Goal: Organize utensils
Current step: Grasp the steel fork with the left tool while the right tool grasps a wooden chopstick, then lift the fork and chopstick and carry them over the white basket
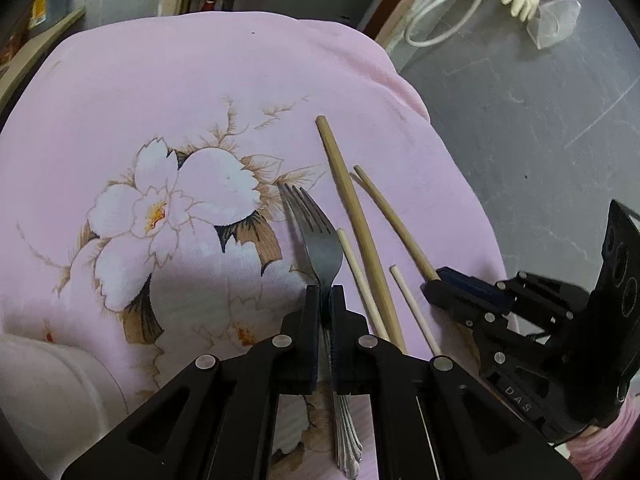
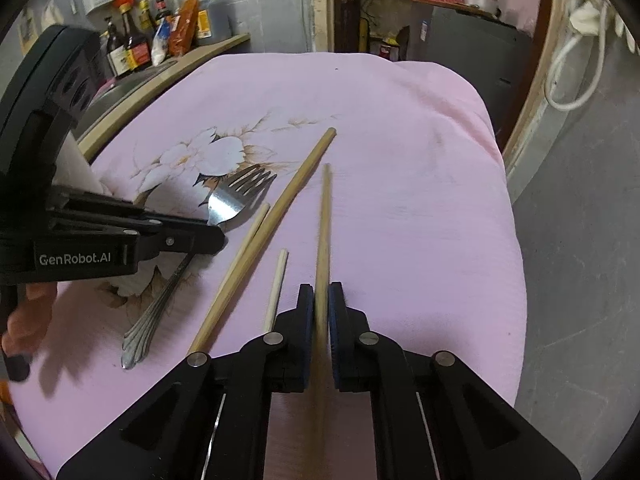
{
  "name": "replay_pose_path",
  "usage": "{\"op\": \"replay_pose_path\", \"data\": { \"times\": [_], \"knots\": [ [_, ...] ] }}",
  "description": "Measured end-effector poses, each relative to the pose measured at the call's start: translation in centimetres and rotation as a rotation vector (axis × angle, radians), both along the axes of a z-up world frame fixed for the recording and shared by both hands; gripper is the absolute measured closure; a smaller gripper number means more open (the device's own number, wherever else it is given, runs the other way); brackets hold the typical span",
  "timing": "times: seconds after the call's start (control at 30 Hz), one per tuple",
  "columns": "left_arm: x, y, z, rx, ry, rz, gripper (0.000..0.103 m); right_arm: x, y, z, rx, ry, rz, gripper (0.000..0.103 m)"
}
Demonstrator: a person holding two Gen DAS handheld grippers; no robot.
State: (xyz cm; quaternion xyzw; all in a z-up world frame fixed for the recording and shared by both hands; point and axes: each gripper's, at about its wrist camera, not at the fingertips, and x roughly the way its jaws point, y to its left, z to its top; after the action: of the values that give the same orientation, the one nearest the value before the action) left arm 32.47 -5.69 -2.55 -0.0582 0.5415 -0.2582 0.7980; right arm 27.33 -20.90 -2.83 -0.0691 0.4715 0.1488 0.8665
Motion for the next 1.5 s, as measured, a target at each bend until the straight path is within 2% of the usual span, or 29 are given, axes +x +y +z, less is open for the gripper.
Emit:
{"op": "replay_pose_path", "data": {
  "times": [0.1,0.27,0.37,0.4,0.47,0.6,0.73,0.83,0.97,1.07,1.17,1.3,1.47,1.5],
  "knots": [
    [-0.8,-0.1,0.2,-0.003,-0.026,0.007,0.101,-0.6,-0.4,0.1,0.037,-0.014,-0.005,0.098],
    [-3.6,0.7,0.9,-0.045,-0.111,0.03,0.101,-2.9,-1.3,1.1,0.103,-0.115,-0.002,0.098],
    [-5.8,1.1,2.0,-0.05,-0.227,0.047,0.101,-4.8,-1.7,2.6,0.152,-0.224,-0.008,0.098],
    [-6.8,1.2,2.6,-0.048,-0.289,0.057,0.101,-5.5,-1.9,3.1,0.167,-0.269,-0.006,0.098],
    [-8.2,1.0,3.7,-0.05,-0.383,0.072,0.101,-7.6,-1.7,4.4,0.183,-0.407,-0.008,0.098],
    [-11.3,1.0,6.1,-0.026,-0.603,0.122,0.102,-10.3,-1.1,6.2,0.231,-0.596,-0.022,0.098],
    [-13.2,1.0,8.2,-0.024,-0.742,0.172,0.103,-11.9,0.4,8.0,0.246,-0.776,-0.012,0.098],
    [-14.2,1.6,9.7,-0.034,-0.814,0.207,0.103,-12.1,1.3,9.1,0.277,-0.849,0.004,0.098],
    [-14.9,3.6,11.7,-0.041,-0.855,0.249,0.103,-11.4,2.7,10.5,0.382,-0.885,0.043,0.098],
    [-15.1,6.1,13.7,-0.037,-0.876,0.303,0.103,-10.2,4.0,11.5,0.494,-0.902,0.075,0.098],
    [-15.4,8.3,16.0,-0.026,-0.909,0.378,0.103,-9.2,6.0,12.6,0.562,-0.934,0.107,0.098],
    [-15.6,11.4,17.9,0.017,-0.947,0.469,0.103,-8.3,8.7,13.5,0.632,-0.963,0.144,0.098],
    [-15.8,15.5,19.2,0.071,-0.957,0.598,0.103,-6.6,11.7,14.3,0.726,-0.968,0.173,0.098],
    [-15.9,16.3,19.4,0.101,-0.967,0.63,0.103,-6.2,12.2,14.3,0.742,-0.966,0.174,0.098]
  ]
}}
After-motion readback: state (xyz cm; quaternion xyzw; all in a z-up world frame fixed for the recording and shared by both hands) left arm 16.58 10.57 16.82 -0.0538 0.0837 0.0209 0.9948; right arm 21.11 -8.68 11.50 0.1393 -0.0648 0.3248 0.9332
